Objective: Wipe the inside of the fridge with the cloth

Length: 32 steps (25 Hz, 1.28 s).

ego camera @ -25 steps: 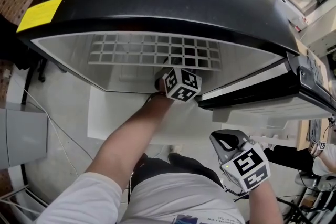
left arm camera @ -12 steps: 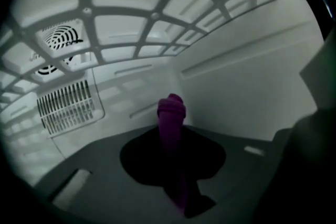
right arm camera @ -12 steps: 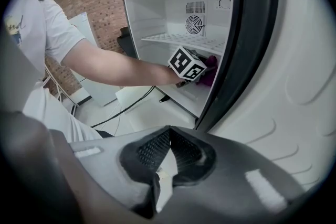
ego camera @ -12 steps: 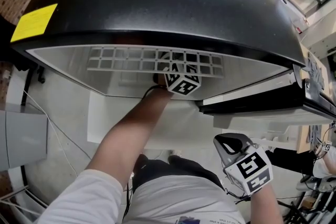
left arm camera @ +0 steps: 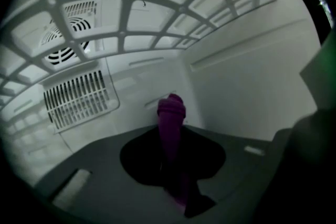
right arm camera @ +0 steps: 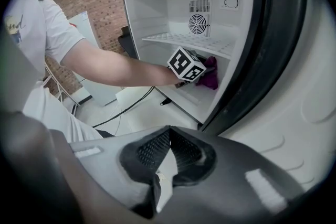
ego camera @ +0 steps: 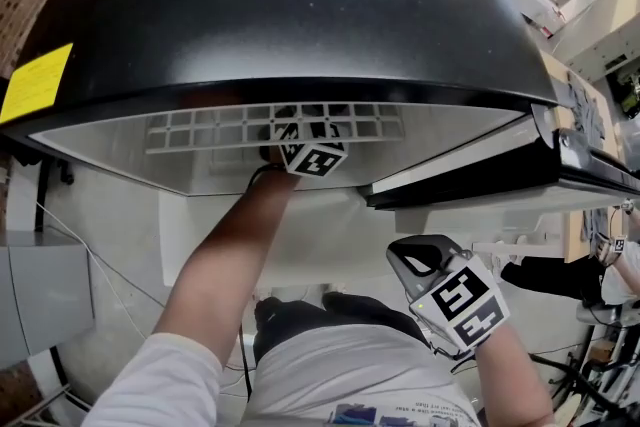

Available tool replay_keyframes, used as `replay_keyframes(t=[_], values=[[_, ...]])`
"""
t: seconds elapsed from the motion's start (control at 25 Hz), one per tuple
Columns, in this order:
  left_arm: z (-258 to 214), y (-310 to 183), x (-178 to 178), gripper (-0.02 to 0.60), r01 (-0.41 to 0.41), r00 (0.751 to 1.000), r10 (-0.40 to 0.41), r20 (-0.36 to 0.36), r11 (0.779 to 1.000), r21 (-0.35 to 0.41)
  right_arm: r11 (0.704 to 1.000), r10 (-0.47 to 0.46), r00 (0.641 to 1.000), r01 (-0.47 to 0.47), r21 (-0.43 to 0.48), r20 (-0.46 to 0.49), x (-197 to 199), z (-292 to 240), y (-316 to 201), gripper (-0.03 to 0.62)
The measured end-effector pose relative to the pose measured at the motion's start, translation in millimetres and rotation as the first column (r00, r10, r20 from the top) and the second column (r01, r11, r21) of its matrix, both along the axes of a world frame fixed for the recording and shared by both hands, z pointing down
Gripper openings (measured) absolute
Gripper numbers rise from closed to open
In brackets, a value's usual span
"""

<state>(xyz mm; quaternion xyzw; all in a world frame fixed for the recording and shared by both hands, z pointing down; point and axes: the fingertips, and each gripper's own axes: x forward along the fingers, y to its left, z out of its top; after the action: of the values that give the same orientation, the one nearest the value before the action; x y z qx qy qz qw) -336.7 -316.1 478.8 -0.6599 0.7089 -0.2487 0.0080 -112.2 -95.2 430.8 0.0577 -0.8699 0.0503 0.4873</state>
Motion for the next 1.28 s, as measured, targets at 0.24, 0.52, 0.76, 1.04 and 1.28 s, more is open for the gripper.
replay_keyframes(t=[0.24, 0.52, 0.76, 1.04, 1.28], values=[[6.4, 13.7, -19.5, 0.069, 0.022, 1.000, -0.022, 0.014, 1.000, -0.015, 1.000, -0.018, 1.000, 0.018, -0.015, 0.015, -14.6, -0.7, 5.3, 0.003], [9.5, 33.6, -47.5, 0.069, 0.080, 0.996, -0.079, 0.028, 0.996, -0.030, 0.999, -0.040, 0.999, 0.041, -0.018, 0.021, -26.0, -0.2, 7.2, 0.003], [12.2, 53.7, -76.0, 0.069, 0.145, 0.989, -0.144, 0.029, 0.988, -0.048, 0.998, -0.062, 0.998, 0.063, -0.024, 0.031, -38.1, -0.5, 12.1, 0.003], [9.9, 71.4, -99.7, 0.069, 0.186, 0.982, -0.185, 0.037, 0.981, -0.055, 0.996, -0.086, 0.996, 0.087, -0.031, 0.025, -50.8, 2.8, 16.9, 0.003], [14.5, 88.1, -114.8, 0.069, 0.216, 0.976, -0.215, 0.026, 0.974, -0.064, 0.994, -0.105, 0.994, 0.105, -0.034, 0.008, -66.9, 5.7, 17.4, 0.003]])
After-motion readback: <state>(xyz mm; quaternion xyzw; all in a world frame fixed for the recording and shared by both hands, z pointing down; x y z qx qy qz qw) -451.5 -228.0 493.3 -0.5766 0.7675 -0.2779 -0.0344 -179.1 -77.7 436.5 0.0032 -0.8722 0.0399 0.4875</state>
